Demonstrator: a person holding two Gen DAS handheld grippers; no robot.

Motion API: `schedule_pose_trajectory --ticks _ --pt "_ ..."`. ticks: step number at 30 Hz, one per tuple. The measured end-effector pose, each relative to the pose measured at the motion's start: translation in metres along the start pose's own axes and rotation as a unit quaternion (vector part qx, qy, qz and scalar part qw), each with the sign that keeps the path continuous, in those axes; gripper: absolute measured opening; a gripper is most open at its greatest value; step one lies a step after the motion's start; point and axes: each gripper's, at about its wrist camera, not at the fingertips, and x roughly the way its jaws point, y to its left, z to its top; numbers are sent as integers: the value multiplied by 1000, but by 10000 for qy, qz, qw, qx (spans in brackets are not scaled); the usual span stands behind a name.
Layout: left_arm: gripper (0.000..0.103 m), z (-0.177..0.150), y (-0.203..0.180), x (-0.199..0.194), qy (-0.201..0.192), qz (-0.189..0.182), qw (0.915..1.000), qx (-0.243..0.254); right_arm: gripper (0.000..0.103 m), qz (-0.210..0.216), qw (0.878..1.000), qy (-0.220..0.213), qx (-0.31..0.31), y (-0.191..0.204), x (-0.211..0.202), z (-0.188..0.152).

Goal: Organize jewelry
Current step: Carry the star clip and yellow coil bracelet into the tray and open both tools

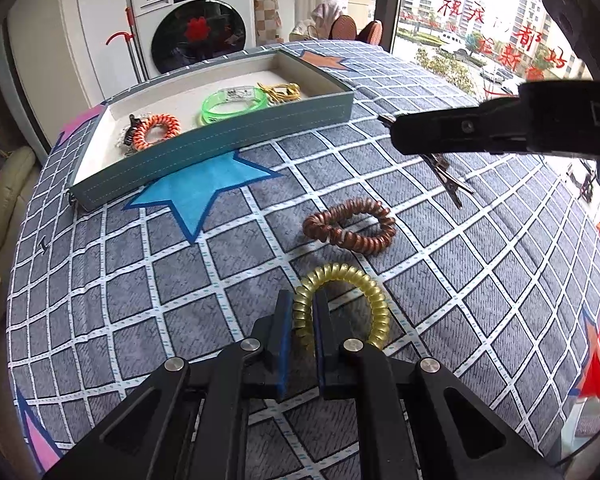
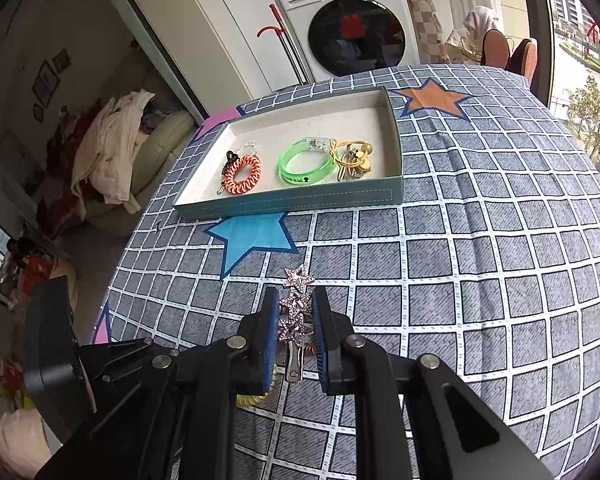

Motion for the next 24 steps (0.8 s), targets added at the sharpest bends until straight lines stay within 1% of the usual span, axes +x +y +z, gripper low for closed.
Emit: schedule_pose_trajectory --ticks 5,10,16,20,24 --pt "30 5 18 -11 -179 21 9996 -196 18 35 9999 -126 94 -1 -3 6" --pt "30 20 44 -21 -406 85 9980 -483 18 -12 9994 -305 148 -1 -6 19" --pt "30 52 85 -22 -688 282 9936 -848 18 -59 9989 -423 216 -2 5 46" --pt "30 79 107 -16 -901 518 9899 -965 18 -167 9986 -454 195 -2 23 68" --pt "30 105 128 -2 -973 716 9864 -1114 18 -289 9986 -389 222 -5 49 88"
